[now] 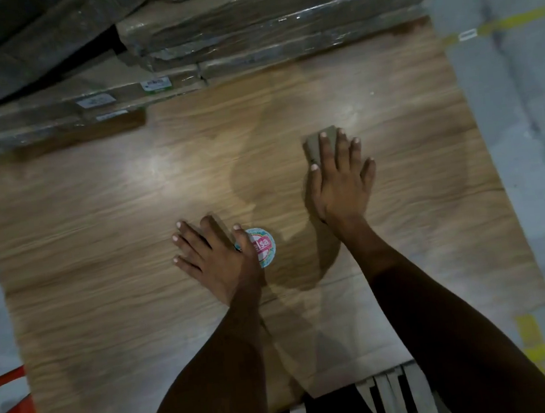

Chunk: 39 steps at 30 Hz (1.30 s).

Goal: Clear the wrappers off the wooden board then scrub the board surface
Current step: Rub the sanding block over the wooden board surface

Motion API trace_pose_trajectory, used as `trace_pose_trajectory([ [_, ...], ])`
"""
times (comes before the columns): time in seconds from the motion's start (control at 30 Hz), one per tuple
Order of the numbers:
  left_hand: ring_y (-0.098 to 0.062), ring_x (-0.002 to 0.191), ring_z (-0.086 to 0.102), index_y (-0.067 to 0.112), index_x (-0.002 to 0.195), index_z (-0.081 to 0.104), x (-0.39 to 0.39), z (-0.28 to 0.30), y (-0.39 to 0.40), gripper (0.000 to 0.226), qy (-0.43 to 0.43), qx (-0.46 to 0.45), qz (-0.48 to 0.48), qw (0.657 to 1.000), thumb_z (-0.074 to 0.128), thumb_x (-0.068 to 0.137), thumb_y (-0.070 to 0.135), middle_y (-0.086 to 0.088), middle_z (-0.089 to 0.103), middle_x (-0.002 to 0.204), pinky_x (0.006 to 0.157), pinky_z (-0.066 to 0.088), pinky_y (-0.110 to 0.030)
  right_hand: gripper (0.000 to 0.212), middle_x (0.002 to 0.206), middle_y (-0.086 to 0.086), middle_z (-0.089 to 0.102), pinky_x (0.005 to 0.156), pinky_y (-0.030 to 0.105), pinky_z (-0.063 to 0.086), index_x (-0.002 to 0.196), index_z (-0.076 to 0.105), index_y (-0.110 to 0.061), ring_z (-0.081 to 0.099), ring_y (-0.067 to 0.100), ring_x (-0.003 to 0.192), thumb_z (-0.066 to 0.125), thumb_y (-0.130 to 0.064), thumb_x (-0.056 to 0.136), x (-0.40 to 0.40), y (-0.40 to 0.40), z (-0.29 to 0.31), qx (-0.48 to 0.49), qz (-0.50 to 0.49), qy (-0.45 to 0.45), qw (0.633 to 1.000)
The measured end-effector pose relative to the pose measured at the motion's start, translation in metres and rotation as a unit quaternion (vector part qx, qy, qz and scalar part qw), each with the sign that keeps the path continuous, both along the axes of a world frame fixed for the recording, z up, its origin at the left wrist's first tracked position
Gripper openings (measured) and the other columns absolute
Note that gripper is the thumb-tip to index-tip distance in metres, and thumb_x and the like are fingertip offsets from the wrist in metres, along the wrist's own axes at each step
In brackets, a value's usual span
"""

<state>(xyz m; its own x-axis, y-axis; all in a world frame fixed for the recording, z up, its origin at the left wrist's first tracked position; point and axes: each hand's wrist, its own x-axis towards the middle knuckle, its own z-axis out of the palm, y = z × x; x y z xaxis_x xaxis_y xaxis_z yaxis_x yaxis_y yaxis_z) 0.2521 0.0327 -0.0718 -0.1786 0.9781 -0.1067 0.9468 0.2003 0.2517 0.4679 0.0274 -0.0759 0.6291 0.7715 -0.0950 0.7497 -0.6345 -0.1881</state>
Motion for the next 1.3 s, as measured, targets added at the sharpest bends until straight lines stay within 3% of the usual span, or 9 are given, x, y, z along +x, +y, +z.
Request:
trace_pose_trajectory([
  [0.1,-0.034,0.158,0.012,0.019,0.15,0.039,-0.001,0.0,0.0,0.064,-0.001,-0.005,0.0,1.0,0.045,0.095,0.051,-0.013,0.016,0.17,0.125,0.009,-0.059,0.064,0.172,0.009,0.014,0.118,0.063,0.019,0.164,0.019,-0.028,0.014,0.038,0.157,0.033,-0.044,0.104,-0.02,0.005,0.003,0.004,-0.07,0.03,0.997],
  [0.27,-0.034,0.158,0.013,0.019,0.151,0.039,-0.001,0.0,-0.001,0.064,-0.011,-0.004,-0.001,1.0,0.046,0.095,0.05,-0.014,0.017,0.17,0.125,0.009,-0.059,0.064,0.172,0.009,0.013,0.12,0.06,0.018,0.164,0.016,-0.029,0.014,0.035,0.158,0.03,-0.042,0.104,-0.034,-0.018,0.003,-0.017,0.074,0.022,0.997],
  [0.43,-0.036,0.156,0.016,0.017,0.151,0.042,0.0,0.0,0.0,0.066,-0.012,0.0,-0.001,1.0,0.047,0.093,0.049,-0.016,0.02,0.169,0.124,0.011,-0.06,0.064,0.172,0.009,0.012,0.12,0.06,0.021,0.164,0.015,-0.028,0.015,0.035,0.158,0.029,-0.043,0.103,-0.031,-0.038,0.004,-0.016,-0.074,0.027,0.997],
  [0.63,-0.038,0.156,0.015,0.016,0.152,0.039,-0.002,-0.001,-0.002,0.065,-0.003,0.003,-0.012,1.0,0.047,0.097,0.049,-0.018,0.018,0.169,0.124,0.01,-0.06,0.063,0.172,0.008,0.013,0.121,0.056,0.017,0.165,0.015,-0.028,0.016,0.033,0.157,0.027,-0.046,0.105,-0.037,-0.074,0.008,-0.029,0.069,0.015,0.997],
  [0.77,-0.039,0.156,0.016,0.015,0.152,0.04,-0.001,0.0,-0.002,0.064,-0.003,0.004,-0.014,1.0,0.046,0.097,0.048,-0.018,0.018,0.169,0.124,0.012,-0.061,0.063,0.173,0.008,0.007,0.12,0.063,0.015,0.165,0.008,-0.03,0.01,0.036,0.158,0.022,-0.047,0.106,-0.021,-0.09,0.009,-0.03,-0.077,0.051,0.995],
  [0.83,-0.039,0.156,0.015,0.016,0.152,0.04,-0.001,0.0,-0.002,0.063,-0.008,0.005,-0.014,1.0,0.046,0.098,0.048,-0.018,0.017,0.169,0.124,0.011,-0.061,0.064,0.173,0.009,0.003,0.12,0.065,0.014,0.165,0.006,-0.03,0.006,0.037,0.158,0.023,-0.046,0.106,-0.032,-0.094,0.009,-0.026,-0.098,0.074,0.992],
  [1.03,-0.042,0.156,0.012,0.015,0.154,0.037,-0.002,-0.004,-0.003,0.064,0.004,-0.001,-0.033,0.999,0.038,0.1,0.05,-0.021,0.014,0.169,0.123,0.01,-0.063,0.064,0.173,0.005,0.009,0.119,0.059,0.02,0.165,0.012,-0.031,0.012,0.033,0.158,0.027,-0.047,0.105,-0.057,-0.124,0.011,-0.054,0.086,0.044,0.994],
  [1.2,-0.046,0.154,0.015,0.013,0.153,0.039,-0.002,-0.004,-0.003,0.066,0.009,-0.003,-0.054,0.999,0.036,0.1,0.052,-0.025,0.017,0.167,0.121,0.013,-0.066,0.064,0.173,0.006,0.001,0.122,0.064,0.01,0.164,0.002,-0.032,0.002,0.035,0.159,0.02,-0.05,0.106,-0.042,-0.13,0.016,-0.034,-0.091,0.096,0.991],
  [1.3,-0.049,0.154,0.014,0.011,0.153,0.038,-0.004,-0.003,-0.003,0.068,0.005,-0.011,-0.063,0.998,0.038,0.099,0.052,-0.028,0.016,0.166,0.121,0.013,-0.067,0.064,0.173,0.007,-0.003,0.121,0.066,0.009,0.164,-0.001,-0.031,-0.002,0.036,0.159,0.023,-0.048,0.108,-0.059,-0.138,0.016,-0.032,-0.082,0.112,0.99],
])
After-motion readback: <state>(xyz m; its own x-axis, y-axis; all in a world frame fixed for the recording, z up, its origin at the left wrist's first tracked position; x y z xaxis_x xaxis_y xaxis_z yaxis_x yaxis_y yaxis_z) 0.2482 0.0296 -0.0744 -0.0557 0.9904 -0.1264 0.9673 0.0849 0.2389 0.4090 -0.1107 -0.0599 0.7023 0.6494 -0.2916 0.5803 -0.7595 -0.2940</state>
